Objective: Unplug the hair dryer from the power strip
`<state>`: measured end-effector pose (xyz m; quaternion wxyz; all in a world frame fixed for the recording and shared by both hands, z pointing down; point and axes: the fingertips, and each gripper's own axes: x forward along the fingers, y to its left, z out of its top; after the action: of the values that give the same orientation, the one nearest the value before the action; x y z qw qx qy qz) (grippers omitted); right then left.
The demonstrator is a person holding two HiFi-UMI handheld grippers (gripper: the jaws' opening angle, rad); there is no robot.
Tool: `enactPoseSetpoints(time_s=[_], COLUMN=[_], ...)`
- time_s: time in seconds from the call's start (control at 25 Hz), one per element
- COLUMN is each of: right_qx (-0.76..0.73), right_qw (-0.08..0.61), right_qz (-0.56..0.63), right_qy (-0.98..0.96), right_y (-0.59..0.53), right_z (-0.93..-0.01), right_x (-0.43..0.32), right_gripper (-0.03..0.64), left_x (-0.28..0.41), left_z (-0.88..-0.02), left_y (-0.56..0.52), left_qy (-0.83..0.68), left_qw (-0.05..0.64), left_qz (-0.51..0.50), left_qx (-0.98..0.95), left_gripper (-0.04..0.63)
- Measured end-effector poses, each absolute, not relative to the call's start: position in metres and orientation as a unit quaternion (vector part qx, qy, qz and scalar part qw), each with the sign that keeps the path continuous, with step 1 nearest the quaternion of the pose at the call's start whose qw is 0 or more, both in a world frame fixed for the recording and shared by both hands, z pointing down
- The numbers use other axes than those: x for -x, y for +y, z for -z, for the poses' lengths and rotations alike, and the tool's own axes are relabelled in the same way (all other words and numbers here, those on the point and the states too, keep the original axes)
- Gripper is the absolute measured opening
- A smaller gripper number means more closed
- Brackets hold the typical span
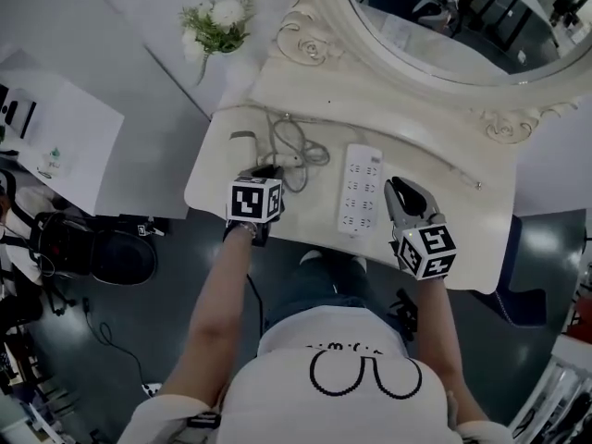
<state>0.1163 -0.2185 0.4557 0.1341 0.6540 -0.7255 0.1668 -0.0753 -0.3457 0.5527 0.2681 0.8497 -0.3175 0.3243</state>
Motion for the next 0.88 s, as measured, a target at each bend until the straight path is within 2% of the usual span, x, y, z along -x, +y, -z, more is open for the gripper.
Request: enactPoseSetpoints(time_s=[0.12, 0.24, 0.48, 0.52, 0.6, 0.88], right_qx=[-0.66, -0.669, -0.692, -0.694, -0.696, -0.702], right_qw=[0.137, 0.13, 0.113, 0.11, 0.106, 0.097], right_qz=[-0.176, -0.177, -0.161, -0.156, -0.143, -0.08], right_qy=[-0.717, -0.71, -0.695, -0.695, -0.696, -0.701], right_y=[-0.218, -0.215, -0.206, -0.204, -0.201, -0.181], right_z=[-0.463, -0.464, -0.446, -0.441, -0.43, -0.374], right_x=[-0.103, -0.091, -0.093, -0.095, -0.097, -0.102], right_gripper=[0.051, 0.051, 0.057, 0.053, 0.0, -0.002], left_x=[0.077, 0.074, 0.09, 0.094, 0.103, 0.101], left_z=[-0.557, -0.552, -0.528, -0.522, -0.505, -0.423], left_y=[-0.343, -0.336, -0.332, -0.332, -0.332, -0.317], left_qy=[-0.323, -0.314, -0.328, -0.336, -0.351, -0.363], left_qw=[0.259, 0.252, 0.23, 0.23, 0.228, 0.154], left_qz=[-0.329, -0.324, -0.298, -0.286, -0.255, -0.121], left_qx=[-0.849, -0.856, -0.867, -0.868, -0.872, -0.911], left_gripper=[0.054, 0.095, 0.107, 0.107, 0.107, 0.107])
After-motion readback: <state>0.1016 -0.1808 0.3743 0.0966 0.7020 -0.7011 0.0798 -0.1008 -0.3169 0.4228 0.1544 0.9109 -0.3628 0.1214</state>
